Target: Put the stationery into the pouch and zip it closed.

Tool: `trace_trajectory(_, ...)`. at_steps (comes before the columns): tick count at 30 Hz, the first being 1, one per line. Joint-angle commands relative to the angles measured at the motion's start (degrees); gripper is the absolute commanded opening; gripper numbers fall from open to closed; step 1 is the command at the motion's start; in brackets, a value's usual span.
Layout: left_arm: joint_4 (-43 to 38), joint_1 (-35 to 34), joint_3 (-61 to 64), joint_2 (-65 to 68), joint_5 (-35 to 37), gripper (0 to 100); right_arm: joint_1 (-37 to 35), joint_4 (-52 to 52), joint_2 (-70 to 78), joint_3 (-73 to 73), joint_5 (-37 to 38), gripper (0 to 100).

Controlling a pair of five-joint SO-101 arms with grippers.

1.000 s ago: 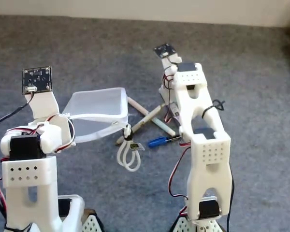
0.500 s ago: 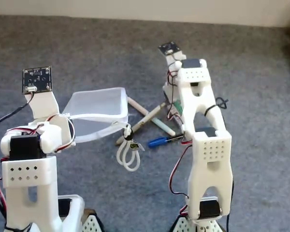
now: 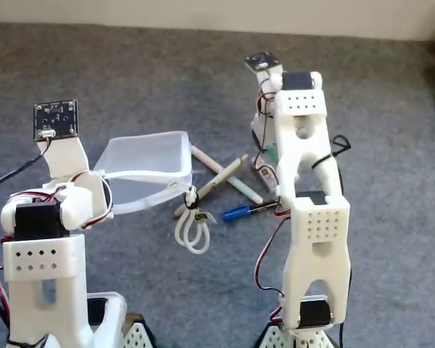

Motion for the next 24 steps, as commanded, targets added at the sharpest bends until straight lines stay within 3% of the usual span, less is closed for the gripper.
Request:
trace_trajectory(1,-0.53,-0.92,1.01,1.01,0.35,1,0.31,3.47,-1.1,-3.91,-2.99,0.5)
trace_trajectory(24,-0.62,-0.92,0.92,1.01,0.44,1,1.63,6.46,-2.07,-1.63,-9.23,0.5)
